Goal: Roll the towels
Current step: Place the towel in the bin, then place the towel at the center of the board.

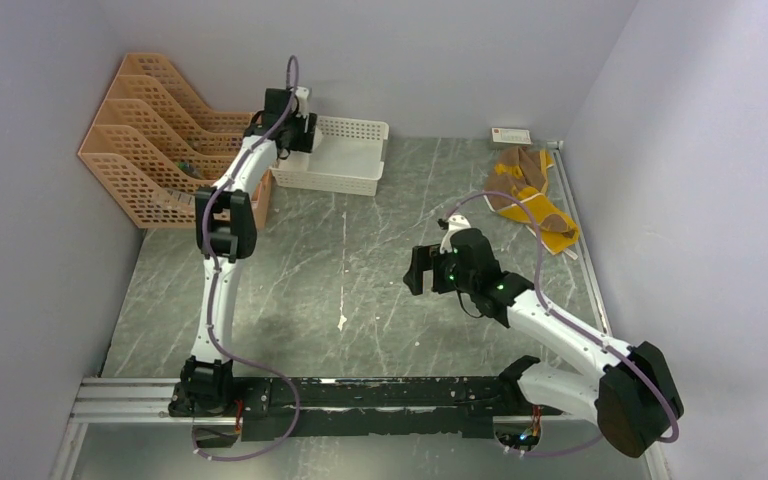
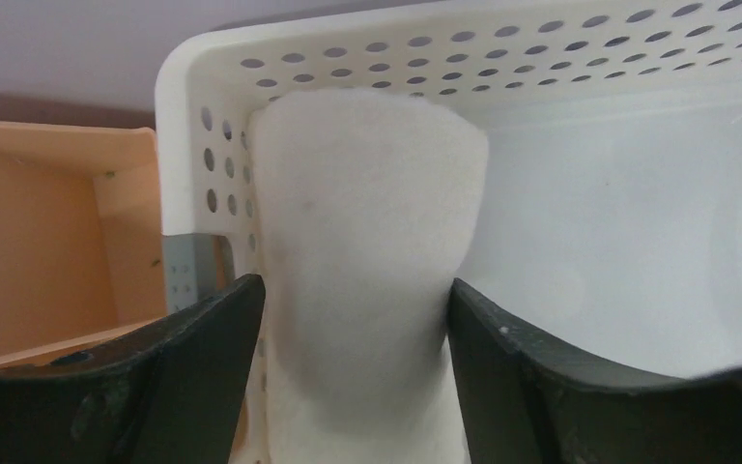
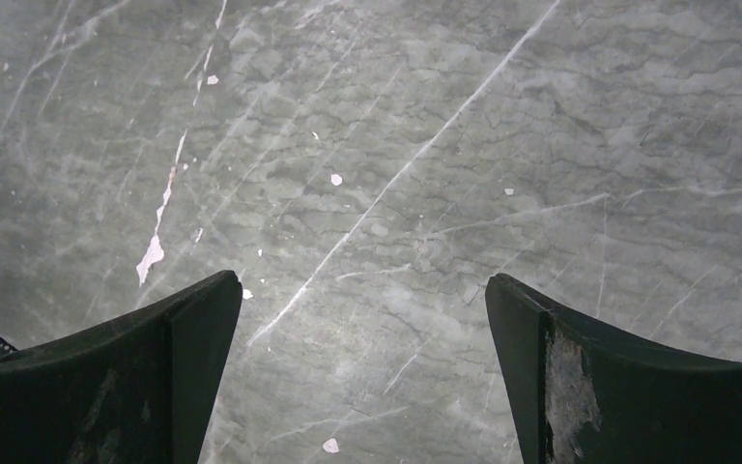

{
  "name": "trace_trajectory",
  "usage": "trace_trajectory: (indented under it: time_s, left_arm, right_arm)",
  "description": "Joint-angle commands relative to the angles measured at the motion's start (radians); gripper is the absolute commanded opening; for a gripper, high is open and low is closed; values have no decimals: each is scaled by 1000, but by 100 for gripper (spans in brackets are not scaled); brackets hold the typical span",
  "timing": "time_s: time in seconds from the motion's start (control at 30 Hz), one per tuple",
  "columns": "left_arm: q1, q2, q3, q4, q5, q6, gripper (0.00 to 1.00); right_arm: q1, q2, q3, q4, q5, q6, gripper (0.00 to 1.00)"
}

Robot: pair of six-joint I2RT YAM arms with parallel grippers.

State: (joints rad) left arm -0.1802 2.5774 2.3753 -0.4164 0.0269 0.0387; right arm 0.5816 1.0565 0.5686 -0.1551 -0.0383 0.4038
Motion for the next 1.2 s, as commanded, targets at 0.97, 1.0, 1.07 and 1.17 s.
trace_trajectory:
  time_s: [0.97,1.0,1.07,1.17]
  left_arm:
    - [-108,-792,-649,126,151,-209,100]
    - [-113,-824,-713,138,173,-231,99]
    - [-137,-906,-860,188,199,-253,99]
    - [-170,-996,-1035,212,198,-265,99]
  right_arm:
    - [-563,875,850,-51,366,-44,100]
    - [-578,898,859,-43,368,-39,100]
    - [-602,937,861,-19,353,-48,99]
    - [-619,1016,896,-81,391,-65,98]
